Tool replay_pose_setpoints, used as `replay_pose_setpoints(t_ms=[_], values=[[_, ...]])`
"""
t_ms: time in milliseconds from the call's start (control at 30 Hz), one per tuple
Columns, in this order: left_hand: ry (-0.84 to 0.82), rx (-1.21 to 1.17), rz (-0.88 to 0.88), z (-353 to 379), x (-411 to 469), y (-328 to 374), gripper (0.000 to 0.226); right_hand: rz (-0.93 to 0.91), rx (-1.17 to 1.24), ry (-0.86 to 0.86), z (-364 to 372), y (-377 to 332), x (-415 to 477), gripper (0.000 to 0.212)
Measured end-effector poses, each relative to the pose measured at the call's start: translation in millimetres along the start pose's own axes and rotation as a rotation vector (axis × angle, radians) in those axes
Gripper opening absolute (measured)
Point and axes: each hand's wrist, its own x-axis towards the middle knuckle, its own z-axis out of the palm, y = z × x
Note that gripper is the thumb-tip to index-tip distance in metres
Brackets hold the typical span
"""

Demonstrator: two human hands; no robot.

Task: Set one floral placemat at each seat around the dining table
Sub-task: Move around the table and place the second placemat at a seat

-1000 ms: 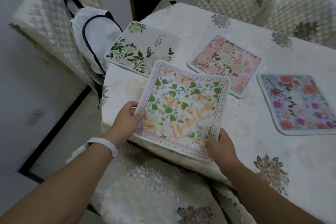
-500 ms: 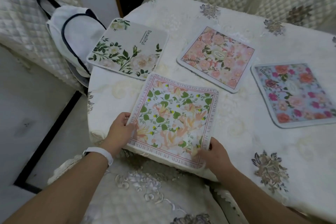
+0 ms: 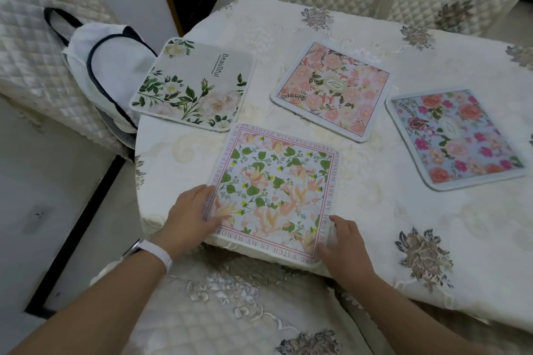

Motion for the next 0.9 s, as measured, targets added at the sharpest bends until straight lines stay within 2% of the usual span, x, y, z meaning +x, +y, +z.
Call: replay_pose_setpoints(t_ms=[100, 267, 467, 900], values=[[-0.048, 0.059, 0.059, 0, -6, -3, 0.089, -0.13, -0.206, -0.041, 5, 0, -7, 0.075], [-0.057, 0.118, 0.104, 1, -10, -8, 0.097, -0.108, -0.365, -0.134, 12, -1, -12, 0.094], [-0.103, 0.172, 0.126, 6, -8, -14, 0.102, -0.119, -0.397, -0.097, 17, 3, -13, 0.093], [-0.074, 0.223, 0.2, 10, -12, -14, 0.1, -0.104, -0.449, -0.096, 19, 5, -17, 0.089]])
